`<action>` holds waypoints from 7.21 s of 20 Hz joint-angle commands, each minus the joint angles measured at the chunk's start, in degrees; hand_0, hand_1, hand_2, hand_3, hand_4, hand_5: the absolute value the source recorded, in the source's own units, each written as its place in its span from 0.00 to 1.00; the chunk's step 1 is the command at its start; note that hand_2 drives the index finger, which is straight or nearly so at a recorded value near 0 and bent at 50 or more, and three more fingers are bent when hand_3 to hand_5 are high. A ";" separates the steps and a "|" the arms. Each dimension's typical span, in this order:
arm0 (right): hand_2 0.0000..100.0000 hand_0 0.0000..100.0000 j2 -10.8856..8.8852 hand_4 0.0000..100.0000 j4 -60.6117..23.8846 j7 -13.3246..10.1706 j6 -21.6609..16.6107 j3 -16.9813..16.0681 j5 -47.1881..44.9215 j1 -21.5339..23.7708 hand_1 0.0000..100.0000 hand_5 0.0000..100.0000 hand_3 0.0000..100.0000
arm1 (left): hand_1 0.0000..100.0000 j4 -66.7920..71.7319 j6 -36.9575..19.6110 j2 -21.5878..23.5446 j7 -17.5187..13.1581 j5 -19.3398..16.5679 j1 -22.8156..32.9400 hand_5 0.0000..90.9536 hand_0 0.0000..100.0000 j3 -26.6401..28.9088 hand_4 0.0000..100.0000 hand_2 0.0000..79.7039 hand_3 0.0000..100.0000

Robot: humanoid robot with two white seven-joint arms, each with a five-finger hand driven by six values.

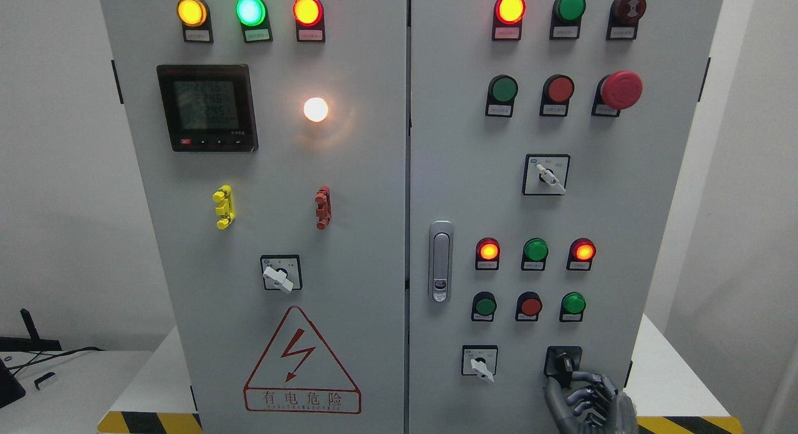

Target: Trip black knob to open circuit

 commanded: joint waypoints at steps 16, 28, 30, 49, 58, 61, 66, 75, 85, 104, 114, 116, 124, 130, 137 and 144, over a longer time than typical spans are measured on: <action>0.51 0.29 0.23 0.86 -0.09 -0.03 -0.08 0.73 0.04 -0.02 0.75 0.98 0.79 | 0.39 -0.02 -0.01 0.05 -0.04 -1.76 0.00 0.00 0.12 0.00 0.00 0.00 0.00; 0.52 0.28 0.32 0.87 -0.09 -0.12 -0.08 0.65 0.04 -0.02 0.74 0.98 0.80 | 0.39 0.06 -0.01 0.05 -0.04 -1.76 0.00 0.00 0.12 0.00 0.00 0.00 0.00; 0.52 0.28 0.41 0.87 0.00 -0.12 -0.08 0.65 0.04 -0.02 0.73 0.98 0.80 | 0.39 -0.02 -0.01 0.05 -0.04 -1.76 0.00 0.00 0.12 0.00 0.00 0.00 0.00; 0.54 0.28 0.41 0.87 0.00 -0.12 -0.08 0.82 -0.05 -0.02 0.70 0.98 0.82 | 0.39 -0.02 -0.01 0.05 -0.04 -1.76 0.00 0.00 0.12 0.00 0.00 0.00 0.00; 0.56 0.28 0.41 0.88 0.00 -0.12 -0.08 1.26 -0.05 -0.02 0.69 0.98 0.83 | 0.39 -0.02 -0.01 0.05 -0.04 -1.76 0.00 0.00 0.12 0.00 0.00 0.00 0.00; 0.57 0.28 0.41 0.88 0.00 -0.12 -0.08 1.26 -0.05 -0.02 0.69 0.98 0.83 | 0.39 -0.02 -0.01 0.05 -0.04 -1.76 0.00 0.00 0.12 0.00 0.00 0.00 0.00; 0.58 0.28 0.41 0.88 0.00 -0.12 0.01 1.35 -0.05 -0.02 0.68 0.98 0.84 | 0.39 -0.02 -0.01 -0.03 -0.04 -1.76 0.00 0.00 0.12 0.00 0.00 0.00 0.00; 0.58 0.28 0.41 0.89 0.00 -0.12 0.01 1.61 -0.13 -0.11 0.66 0.99 0.84 | 0.39 -0.02 -0.01 -0.03 -0.04 -1.76 0.00 0.00 0.12 0.00 0.00 0.00 0.00; 0.59 0.28 1.02 0.89 0.00 -0.03 0.01 1.70 -0.49 -0.63 0.65 0.99 0.85 | 0.39 0.06 -0.01 -0.03 -0.04 -1.76 0.00 0.00 0.12 0.00 0.00 0.00 0.00; 0.61 0.28 1.20 0.90 0.00 -0.03 0.01 2.05 -0.57 -0.72 0.64 0.99 0.87 | 0.39 -0.02 -0.01 0.05 -0.04 -1.76 0.00 0.00 0.12 0.00 0.00 0.00 0.00; 0.62 0.28 1.46 0.91 0.00 0.15 0.63 2.49 -0.66 -0.81 0.63 0.99 0.88 | 0.39 0.06 -0.01 0.05 -0.04 -1.76 0.00 0.00 0.12 0.00 0.00 0.00 0.00; 0.62 0.28 1.46 0.91 0.00 0.15 0.71 2.49 -0.75 -0.81 0.63 0.99 0.88 | 0.39 -0.02 -0.01 -0.03 -0.04 -1.76 0.00 0.00 0.12 0.00 0.00 0.00 0.00; 0.62 0.28 1.46 0.91 0.00 0.15 0.71 2.49 -0.66 -0.81 0.63 0.99 0.88 | 0.39 -0.02 -0.01 0.05 -0.04 -1.76 0.00 0.00 0.12 0.00 0.00 0.00 0.00; 0.63 0.28 1.64 0.91 0.00 0.15 1.86 2.49 -0.75 -0.81 0.63 0.99 0.89 | 0.39 -0.02 -0.01 0.05 -0.04 -1.76 0.00 0.00 0.12 0.00 0.00 0.00 0.00; 0.62 0.29 1.73 0.92 0.00 0.15 1.86 2.49 -0.75 -0.90 0.61 0.99 0.89 | 0.39 -0.02 -0.01 -0.03 -0.04 -1.76 0.00 0.00 0.12 0.00 0.00 0.00 0.00; 0.62 0.31 2.08 0.92 -0.09 0.15 1.86 2.49 -0.75 -1.16 0.60 0.99 0.89 | 0.39 0.06 -0.01 0.05 -0.04 -1.76 0.00 0.00 0.12 0.00 0.00 0.00 0.00</action>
